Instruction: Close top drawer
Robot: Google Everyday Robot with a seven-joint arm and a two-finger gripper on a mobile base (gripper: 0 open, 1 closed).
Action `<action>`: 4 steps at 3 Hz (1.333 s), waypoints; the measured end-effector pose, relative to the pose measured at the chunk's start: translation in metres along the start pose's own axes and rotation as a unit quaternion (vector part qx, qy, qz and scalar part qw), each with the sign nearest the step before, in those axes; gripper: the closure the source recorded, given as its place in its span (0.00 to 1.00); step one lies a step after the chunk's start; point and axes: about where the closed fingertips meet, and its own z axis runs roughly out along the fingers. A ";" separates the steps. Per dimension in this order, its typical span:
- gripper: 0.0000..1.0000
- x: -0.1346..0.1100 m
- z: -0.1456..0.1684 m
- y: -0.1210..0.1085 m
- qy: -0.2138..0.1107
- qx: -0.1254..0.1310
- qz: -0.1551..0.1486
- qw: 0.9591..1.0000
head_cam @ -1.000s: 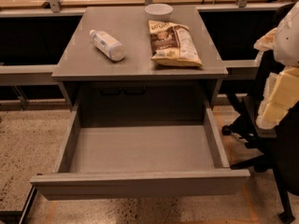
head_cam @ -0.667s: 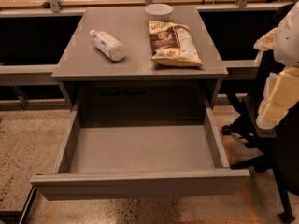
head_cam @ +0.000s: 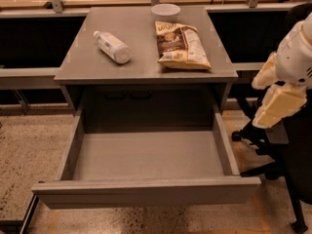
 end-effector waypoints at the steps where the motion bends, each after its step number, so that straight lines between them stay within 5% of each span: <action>1: 0.65 0.015 0.036 0.011 -0.007 -0.031 0.025 0.999; 2: 0.88 0.030 0.084 0.036 0.003 -0.071 0.049 0.996; 3: 1.00 0.032 0.089 0.041 0.007 -0.078 0.048 0.996; 4: 1.00 0.025 0.114 0.053 0.003 -0.097 0.040 0.995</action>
Offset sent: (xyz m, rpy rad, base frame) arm -0.0469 -0.0076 -0.1760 0.0543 0.3062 -0.1062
